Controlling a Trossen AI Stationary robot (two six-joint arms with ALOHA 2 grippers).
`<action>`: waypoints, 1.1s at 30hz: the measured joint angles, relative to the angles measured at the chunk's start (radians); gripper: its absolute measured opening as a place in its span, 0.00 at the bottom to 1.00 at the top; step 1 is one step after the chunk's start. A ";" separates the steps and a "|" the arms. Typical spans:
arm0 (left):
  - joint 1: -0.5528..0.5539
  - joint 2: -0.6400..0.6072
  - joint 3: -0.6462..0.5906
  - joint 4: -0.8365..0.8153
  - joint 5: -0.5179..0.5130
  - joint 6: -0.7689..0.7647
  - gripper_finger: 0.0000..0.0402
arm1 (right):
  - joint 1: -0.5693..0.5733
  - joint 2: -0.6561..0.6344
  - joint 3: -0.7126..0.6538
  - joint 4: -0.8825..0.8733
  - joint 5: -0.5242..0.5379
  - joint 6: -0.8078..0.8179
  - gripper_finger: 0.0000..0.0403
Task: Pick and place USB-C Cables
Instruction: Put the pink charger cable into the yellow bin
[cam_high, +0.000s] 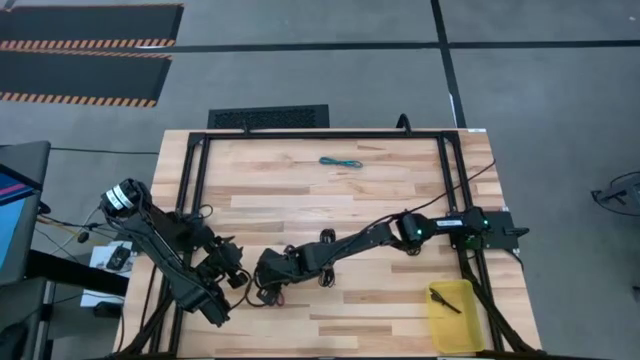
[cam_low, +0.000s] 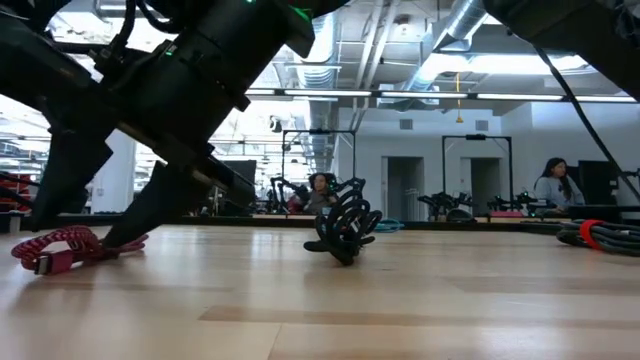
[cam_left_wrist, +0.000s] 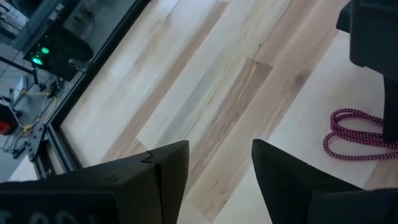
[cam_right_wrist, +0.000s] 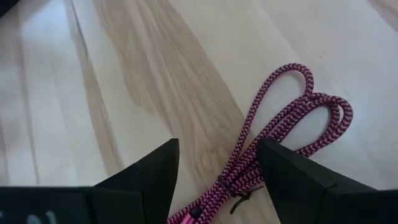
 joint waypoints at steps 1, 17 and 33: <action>0.000 0.000 0.000 0.000 0.000 0.000 0.42 | 0.000 0.000 0.000 -0.002 0.004 -0.016 0.62; 0.000 0.000 0.000 0.019 -0.007 -0.008 0.42 | 0.002 -0.057 0.016 -0.069 0.076 -0.112 0.62; 0.000 -0.001 -0.066 0.054 0.010 -0.034 0.42 | 0.008 -0.067 -0.107 -0.057 0.092 -0.046 0.61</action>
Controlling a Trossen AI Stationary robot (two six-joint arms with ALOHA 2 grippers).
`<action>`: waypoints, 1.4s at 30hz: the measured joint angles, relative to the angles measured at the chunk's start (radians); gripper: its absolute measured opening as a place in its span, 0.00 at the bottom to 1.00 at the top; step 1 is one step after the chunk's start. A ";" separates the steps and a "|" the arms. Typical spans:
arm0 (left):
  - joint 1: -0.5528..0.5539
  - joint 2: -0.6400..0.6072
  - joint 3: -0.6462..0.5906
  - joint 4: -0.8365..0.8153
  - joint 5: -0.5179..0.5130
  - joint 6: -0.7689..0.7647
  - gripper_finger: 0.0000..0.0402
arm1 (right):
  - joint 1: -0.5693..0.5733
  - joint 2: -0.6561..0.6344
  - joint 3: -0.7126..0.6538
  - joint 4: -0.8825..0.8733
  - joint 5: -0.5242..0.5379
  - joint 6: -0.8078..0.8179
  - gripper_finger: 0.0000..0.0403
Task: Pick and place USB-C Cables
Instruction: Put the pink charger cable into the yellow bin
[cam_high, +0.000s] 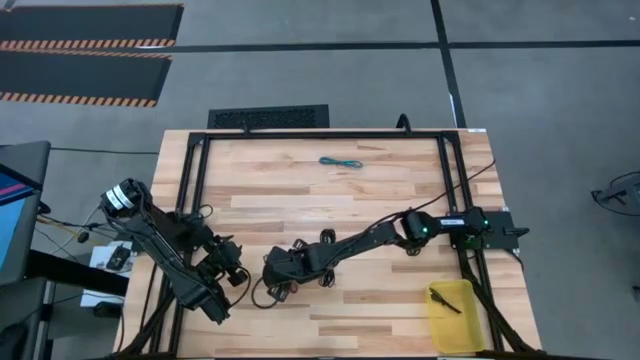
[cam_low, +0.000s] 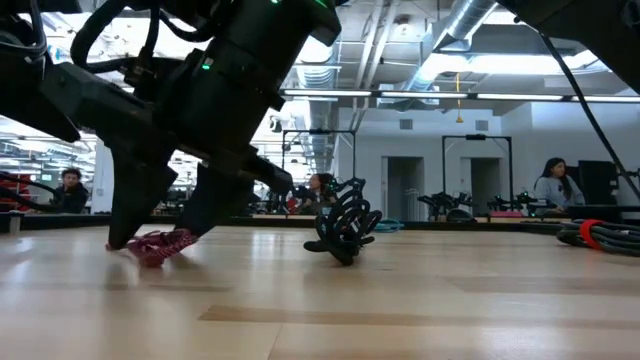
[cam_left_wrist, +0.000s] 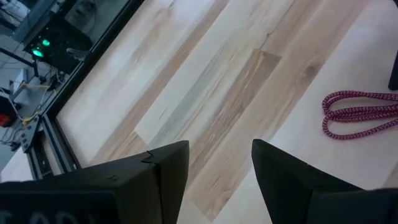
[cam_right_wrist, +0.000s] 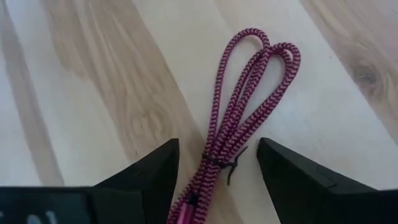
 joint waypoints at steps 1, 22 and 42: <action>0.000 0.000 0.000 0.001 0.000 0.000 0.42 | 0.000 -0.002 -0.012 0.009 0.000 -0.014 0.61; 0.000 0.000 0.000 0.025 -0.052 0.000 0.42 | 0.002 -0.022 -0.013 -0.060 -0.015 -0.355 0.13; 0.007 0.000 0.000 0.375 -0.345 0.206 0.42 | 0.019 -0.590 -0.395 -0.174 0.063 -0.318 0.08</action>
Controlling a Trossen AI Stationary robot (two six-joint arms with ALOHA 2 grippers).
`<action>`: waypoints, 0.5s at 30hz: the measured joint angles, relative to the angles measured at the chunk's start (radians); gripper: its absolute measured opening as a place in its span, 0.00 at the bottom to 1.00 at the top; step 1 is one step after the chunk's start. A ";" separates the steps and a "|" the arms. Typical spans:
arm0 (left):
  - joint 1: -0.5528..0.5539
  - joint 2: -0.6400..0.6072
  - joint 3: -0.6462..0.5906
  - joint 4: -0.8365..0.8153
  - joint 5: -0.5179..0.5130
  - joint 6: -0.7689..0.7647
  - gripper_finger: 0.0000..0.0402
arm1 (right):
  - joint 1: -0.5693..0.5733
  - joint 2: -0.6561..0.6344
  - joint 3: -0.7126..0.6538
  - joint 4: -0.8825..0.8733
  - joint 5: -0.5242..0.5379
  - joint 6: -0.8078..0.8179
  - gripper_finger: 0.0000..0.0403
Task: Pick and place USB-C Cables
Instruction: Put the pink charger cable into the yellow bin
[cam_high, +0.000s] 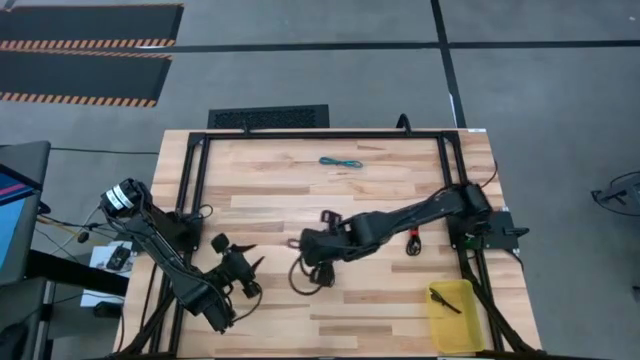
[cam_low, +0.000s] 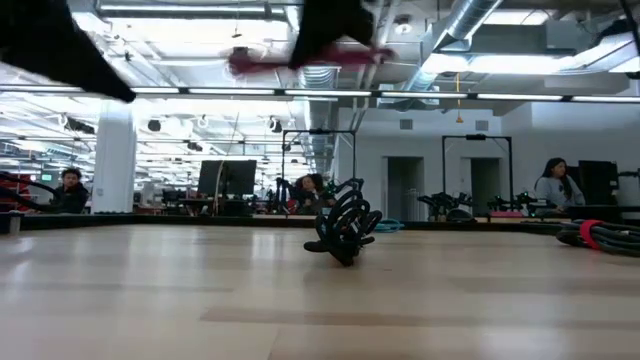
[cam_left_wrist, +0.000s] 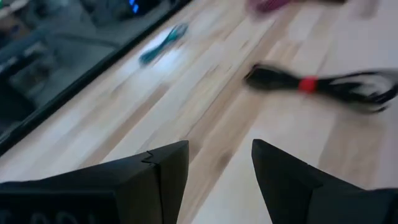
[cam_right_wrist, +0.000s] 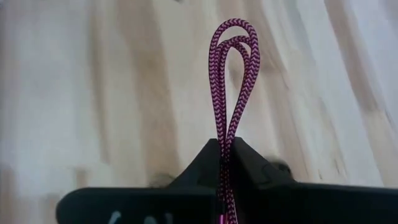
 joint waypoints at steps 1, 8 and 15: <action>0.004 0.000 0.000 0.038 -0.019 0.038 0.42 | 0.004 -0.027 -0.047 0.016 0.009 0.020 0.08; 0.062 0.000 0.000 0.244 -0.050 0.285 0.42 | 0.050 -0.263 -0.340 0.100 0.052 0.175 0.05; 0.141 0.000 0.000 0.377 -0.050 0.512 0.42 | 0.122 -0.429 -0.466 -0.046 0.082 0.362 0.07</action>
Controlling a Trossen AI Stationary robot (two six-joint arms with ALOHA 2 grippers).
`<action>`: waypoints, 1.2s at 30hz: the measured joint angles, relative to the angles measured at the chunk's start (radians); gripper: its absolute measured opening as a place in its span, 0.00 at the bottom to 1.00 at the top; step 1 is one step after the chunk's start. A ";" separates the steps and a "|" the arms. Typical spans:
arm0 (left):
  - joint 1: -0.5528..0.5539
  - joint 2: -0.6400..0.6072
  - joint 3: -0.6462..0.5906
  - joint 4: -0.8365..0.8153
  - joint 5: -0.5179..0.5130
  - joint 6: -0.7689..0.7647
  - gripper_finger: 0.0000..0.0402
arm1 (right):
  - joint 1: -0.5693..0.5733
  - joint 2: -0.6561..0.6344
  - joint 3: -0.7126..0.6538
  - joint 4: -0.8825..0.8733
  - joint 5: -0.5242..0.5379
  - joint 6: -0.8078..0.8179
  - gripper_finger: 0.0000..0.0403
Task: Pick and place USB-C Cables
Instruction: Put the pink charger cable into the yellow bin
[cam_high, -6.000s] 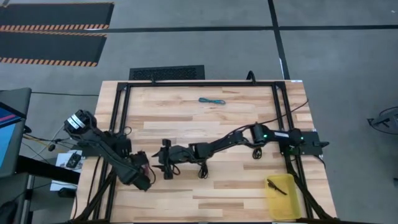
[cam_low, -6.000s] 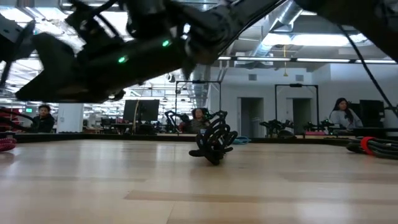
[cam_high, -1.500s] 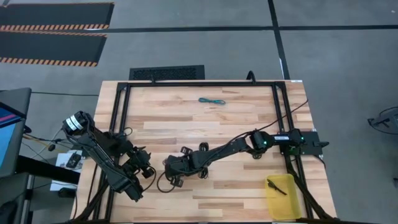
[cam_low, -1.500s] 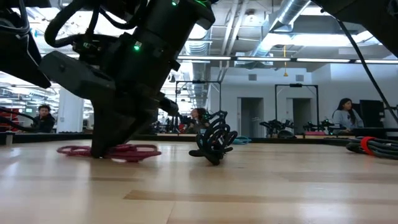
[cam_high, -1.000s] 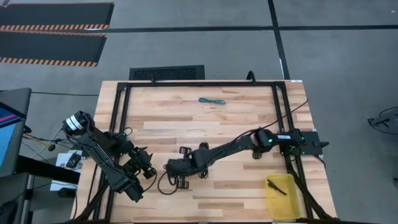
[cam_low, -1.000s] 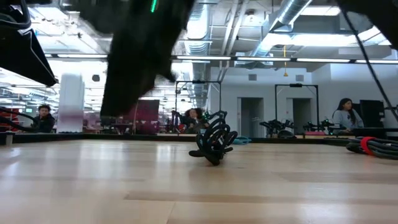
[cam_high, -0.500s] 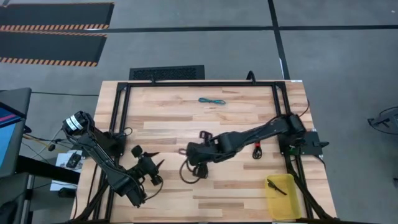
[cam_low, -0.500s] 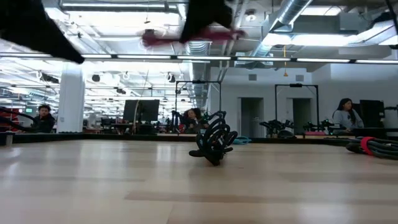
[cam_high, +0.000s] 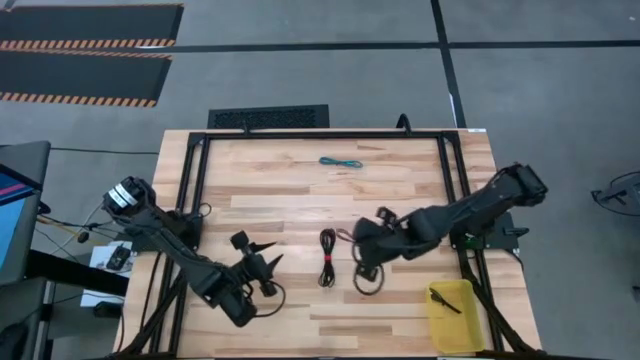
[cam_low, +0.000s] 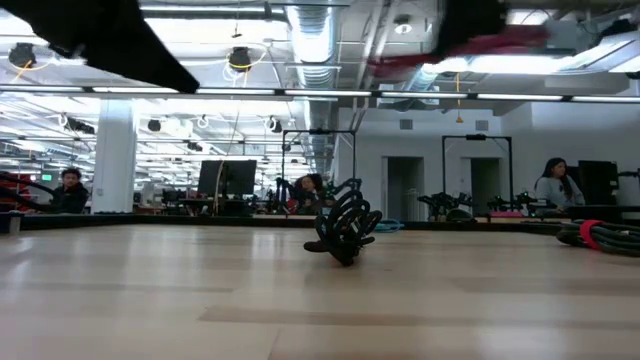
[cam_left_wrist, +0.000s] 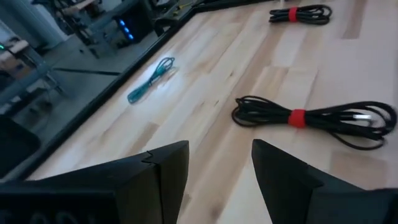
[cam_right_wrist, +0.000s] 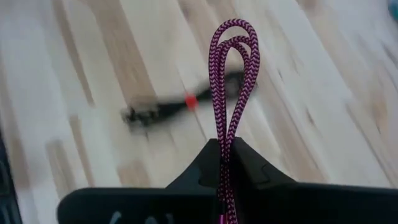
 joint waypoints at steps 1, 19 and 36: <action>0.014 0.000 0.000 0.020 0.001 0.037 0.42 | 0.013 -0.011 -0.006 -0.036 -0.001 0.031 0.07; 0.284 0.000 -0.167 0.892 0.480 0.868 0.42 | 0.331 -0.099 -0.008 -0.642 -0.207 0.818 0.04; 0.411 0.000 -0.182 1.038 0.784 0.971 0.42 | 0.688 -0.071 -0.039 -0.525 -0.389 1.413 0.03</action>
